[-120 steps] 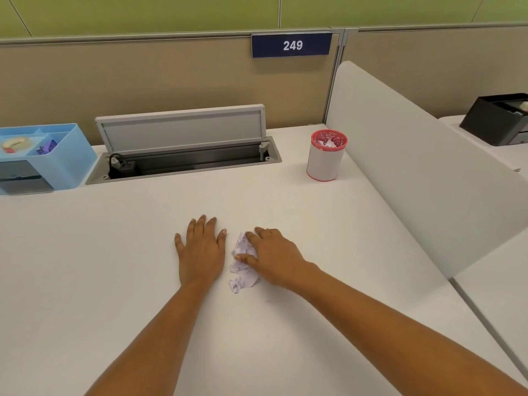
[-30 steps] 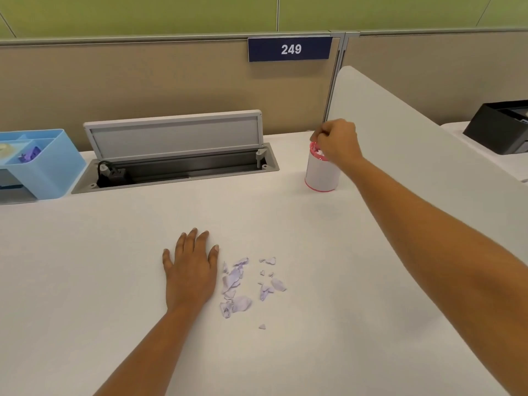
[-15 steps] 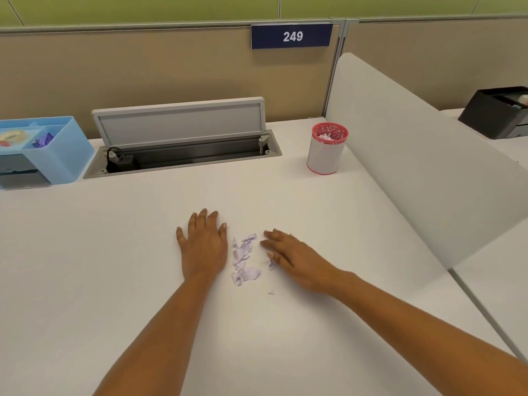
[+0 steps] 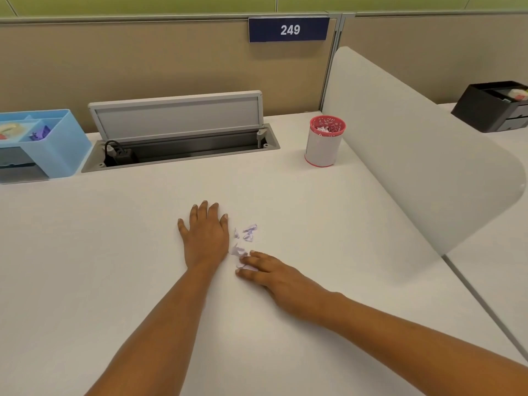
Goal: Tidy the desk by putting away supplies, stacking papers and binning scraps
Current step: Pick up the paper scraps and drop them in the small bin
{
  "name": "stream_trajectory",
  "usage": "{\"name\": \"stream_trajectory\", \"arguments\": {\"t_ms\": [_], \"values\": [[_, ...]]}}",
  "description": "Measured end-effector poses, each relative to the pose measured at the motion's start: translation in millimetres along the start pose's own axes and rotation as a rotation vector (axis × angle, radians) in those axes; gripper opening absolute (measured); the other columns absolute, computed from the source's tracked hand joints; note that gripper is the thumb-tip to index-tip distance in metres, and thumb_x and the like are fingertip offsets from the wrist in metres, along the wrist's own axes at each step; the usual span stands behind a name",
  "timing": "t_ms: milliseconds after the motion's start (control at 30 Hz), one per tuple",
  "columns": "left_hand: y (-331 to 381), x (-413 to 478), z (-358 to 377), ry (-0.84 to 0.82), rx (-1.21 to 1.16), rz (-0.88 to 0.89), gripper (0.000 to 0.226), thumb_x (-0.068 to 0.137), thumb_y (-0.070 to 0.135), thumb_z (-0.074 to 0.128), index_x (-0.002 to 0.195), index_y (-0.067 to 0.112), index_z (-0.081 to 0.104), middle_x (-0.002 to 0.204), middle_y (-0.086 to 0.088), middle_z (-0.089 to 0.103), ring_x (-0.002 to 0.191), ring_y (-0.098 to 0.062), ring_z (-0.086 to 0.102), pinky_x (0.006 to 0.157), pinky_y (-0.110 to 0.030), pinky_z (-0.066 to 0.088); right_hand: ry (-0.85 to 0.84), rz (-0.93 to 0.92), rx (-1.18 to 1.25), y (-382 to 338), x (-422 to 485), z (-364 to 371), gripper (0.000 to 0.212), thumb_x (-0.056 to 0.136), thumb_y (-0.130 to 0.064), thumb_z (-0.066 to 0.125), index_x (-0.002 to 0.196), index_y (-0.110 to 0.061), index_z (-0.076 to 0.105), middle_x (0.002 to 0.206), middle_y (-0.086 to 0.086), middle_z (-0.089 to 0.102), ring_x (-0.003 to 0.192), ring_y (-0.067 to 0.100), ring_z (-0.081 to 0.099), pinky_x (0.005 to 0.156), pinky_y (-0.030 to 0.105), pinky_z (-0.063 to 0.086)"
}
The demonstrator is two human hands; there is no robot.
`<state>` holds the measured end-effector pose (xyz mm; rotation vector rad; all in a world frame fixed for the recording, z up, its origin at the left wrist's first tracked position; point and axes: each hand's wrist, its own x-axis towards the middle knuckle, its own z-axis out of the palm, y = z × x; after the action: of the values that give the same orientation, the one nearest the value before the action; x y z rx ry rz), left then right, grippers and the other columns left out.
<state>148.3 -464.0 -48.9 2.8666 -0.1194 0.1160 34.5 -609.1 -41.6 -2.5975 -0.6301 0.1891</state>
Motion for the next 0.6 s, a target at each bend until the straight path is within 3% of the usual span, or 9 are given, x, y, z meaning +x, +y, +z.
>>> {"name": "stream_trajectory", "arguments": {"t_ms": [33, 133, 200, 267, 333, 467, 600], "values": [[0.0, 0.1, 0.2, 0.000, -0.002, 0.000, 0.046, 0.101, 0.034, 0.024, 0.143, 0.018, 0.030, 0.154, -0.002, 0.023, 0.143, -0.020, 0.015, 0.114, -0.050, 0.008, -0.011, 0.001, 0.004, 3.5, -2.5, -1.9, 0.050, 0.099, -0.001, 0.025, 0.145, -0.019, 0.030, 0.156, 0.001, 0.019, 0.145, 0.014, 0.009, 0.106, 0.007, -0.004], [-0.5, -0.2, 0.8, 0.004, -0.001, 0.003, 0.045, 0.101, 0.033, 0.025, 0.143, 0.018, 0.030, 0.154, -0.002, 0.023, 0.143, -0.020, 0.015, 0.114, -0.050, 0.009, 0.003, 0.008, 0.020, 9.6, -9.2, -11.4, 0.043, 0.101, -0.015, 0.027, 0.143, -0.020, 0.035, 0.153, -0.001, 0.026, 0.142, 0.013, 0.020, 0.104, 0.003, 0.000], [-1.1, -0.1, 1.2, 0.004, 0.008, 0.005, 0.046, 0.101, 0.034, 0.024, 0.143, 0.019, 0.030, 0.154, -0.002, 0.023, 0.143, -0.020, 0.015, 0.114, -0.050, 0.009, 0.038, -0.001, 0.028, 12.2, -12.8, -19.1, 0.040, 0.099, -0.015, 0.033, 0.138, -0.013, 0.044, 0.146, 0.006, 0.039, 0.135, 0.021, 0.035, 0.108, 0.015, 0.018], [-1.1, 0.1, 1.5, 0.000, 0.009, 0.004, 0.045, 0.101, 0.034, 0.024, 0.143, 0.019, 0.029, 0.154, -0.001, 0.023, 0.143, -0.020, 0.015, 0.114, -0.050, 0.009, 0.096, -0.040, -0.013, 13.0, -15.3, -25.9, 0.039, 0.094, -0.006, 0.039, 0.130, -0.005, 0.053, 0.134, 0.012, 0.051, 0.123, 0.027, 0.048, 0.103, 0.028, 0.036], [-1.0, 0.1, 1.5, -0.003, 0.001, 0.003, 0.045, 0.101, 0.034, 0.024, 0.143, 0.019, 0.029, 0.154, -0.001, 0.023, 0.143, -0.020, 0.014, 0.114, -0.050, 0.009, 0.132, -0.032, -0.061, 14.9, -15.1, -30.1, 0.035, 0.091, -0.003, 0.044, 0.121, -0.002, 0.060, 0.124, 0.012, 0.059, 0.113, 0.028, 0.054, 0.095, 0.029, 0.041], [-1.2, -0.2, 1.7, 0.001, 0.009, 0.007, 0.046, 0.101, 0.034, 0.024, 0.143, 0.019, 0.029, 0.154, -0.002, 0.023, 0.143, -0.020, 0.015, 0.114, -0.050, 0.009, 0.237, 0.115, -0.009, 32.1, -3.4, -31.7, 0.024, 0.086, -0.001, 0.050, 0.100, 0.001, 0.070, 0.106, 0.013, 0.069, 0.099, 0.028, 0.062, 0.084, 0.013, 0.036], [-1.0, 0.0, 1.4, -0.003, 0.006, 0.009, 0.045, 0.101, 0.033, 0.024, 0.143, 0.018, 0.029, 0.154, -0.002, 0.023, 0.143, -0.020, 0.014, 0.114, -0.050, 0.009, 0.372, 0.484, 0.358, 48.3, 9.6, -55.0, 0.019, 0.085, 0.003, 0.059, 0.098, -0.002, 0.072, 0.097, 0.009, 0.070, 0.085, 0.016, 0.062, 0.067, -0.004, 0.037]]}}
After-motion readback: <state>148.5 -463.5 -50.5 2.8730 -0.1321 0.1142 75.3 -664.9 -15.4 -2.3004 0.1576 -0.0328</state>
